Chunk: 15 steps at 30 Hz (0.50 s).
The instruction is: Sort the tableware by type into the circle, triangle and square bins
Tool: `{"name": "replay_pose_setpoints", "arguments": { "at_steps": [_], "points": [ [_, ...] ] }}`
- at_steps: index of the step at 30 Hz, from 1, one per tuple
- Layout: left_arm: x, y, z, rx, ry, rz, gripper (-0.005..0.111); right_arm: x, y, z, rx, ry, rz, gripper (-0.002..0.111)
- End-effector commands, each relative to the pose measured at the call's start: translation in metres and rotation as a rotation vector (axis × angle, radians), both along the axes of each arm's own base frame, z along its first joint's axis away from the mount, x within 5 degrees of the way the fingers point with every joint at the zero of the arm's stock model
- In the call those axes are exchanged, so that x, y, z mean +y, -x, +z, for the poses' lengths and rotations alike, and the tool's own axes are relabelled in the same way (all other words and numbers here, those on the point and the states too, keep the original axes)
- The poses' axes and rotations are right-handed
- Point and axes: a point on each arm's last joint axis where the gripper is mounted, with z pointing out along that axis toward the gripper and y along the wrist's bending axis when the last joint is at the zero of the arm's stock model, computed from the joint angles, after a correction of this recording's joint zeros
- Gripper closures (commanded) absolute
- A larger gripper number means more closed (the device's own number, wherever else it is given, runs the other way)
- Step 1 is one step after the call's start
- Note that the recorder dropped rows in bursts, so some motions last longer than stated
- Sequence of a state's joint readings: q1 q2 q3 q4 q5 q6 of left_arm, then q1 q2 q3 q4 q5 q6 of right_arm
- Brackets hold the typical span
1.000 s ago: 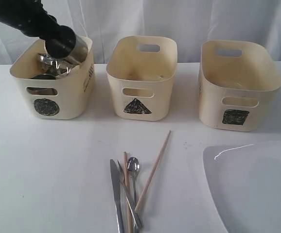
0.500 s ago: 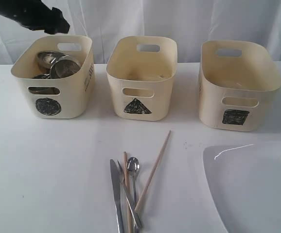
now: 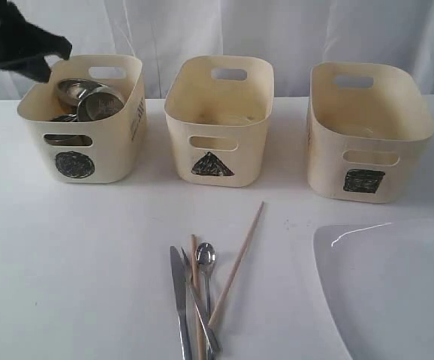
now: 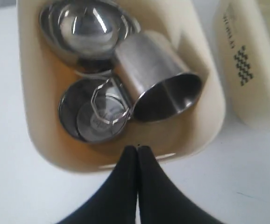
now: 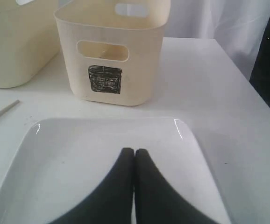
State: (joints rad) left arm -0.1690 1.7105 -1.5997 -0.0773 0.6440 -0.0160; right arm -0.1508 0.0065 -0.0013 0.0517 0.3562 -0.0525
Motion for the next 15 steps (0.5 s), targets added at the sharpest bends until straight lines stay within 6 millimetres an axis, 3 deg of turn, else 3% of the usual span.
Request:
{"name": "replay_pose_setpoints", "arguments": {
  "at_steps": [1,2,3,4,5,6,7,8,9,10,12,15],
  "points": [
    [0.021,0.022,-0.027,-0.032,0.066,0.159,0.107,0.0,0.0,0.0,-0.011,-0.001,0.002,0.108],
    [0.028,0.031,-0.033,-0.04,0.08,0.194,0.107,0.0,0.0,0.0,-0.011,-0.001,0.002,0.108],
    [0.042,0.053,-0.029,-0.167,0.089,0.234,0.107,0.0,0.0,0.0,-0.011,-0.001,0.002,0.108],
    [0.048,0.063,-0.024,-0.259,0.093,0.249,0.107,0.0,0.0,0.0,-0.011,-0.001,0.002,0.108],
    [0.06,0.092,-0.012,-0.449,0.067,0.255,0.107,0.0,0.0,0.0,-0.011,-0.001,0.002,0.108],
    [0.064,0.107,-0.004,-0.515,0.049,0.248,0.107,0.0,0.0,0.0,-0.011,-0.001,0.002,0.108],
    [0.069,0.138,0.003,-0.563,-0.007,0.228,0.107,0.0,0.0,0.0,-0.011,-0.001,0.002,0.108],
    [0.072,0.15,0.003,-0.556,-0.032,0.222,0.107,0.0,0.0,0.0,-0.011,-0.001,0.002,0.108],
    [0.073,0.178,0.004,-0.525,-0.057,0.207,0.107,0.0,0.0,0.0,-0.011,-0.001,0.002,0.108],
    [0.073,0.189,0.003,-0.502,-0.063,0.2,0.107,0.0,0.0,0.0,-0.011,-0.001,0.002,0.108],
    [0.072,0.233,-0.001,-0.476,-0.059,0.195,0.107,0.0,0.0,0.0,-0.011,-0.001,0.002,0.108],
    [0.07,0.273,-0.026,-0.404,-0.016,0.196,0.107,0.0,0.0,0.0,-0.011,-0.001,0.002,0.108]
  ]
}}
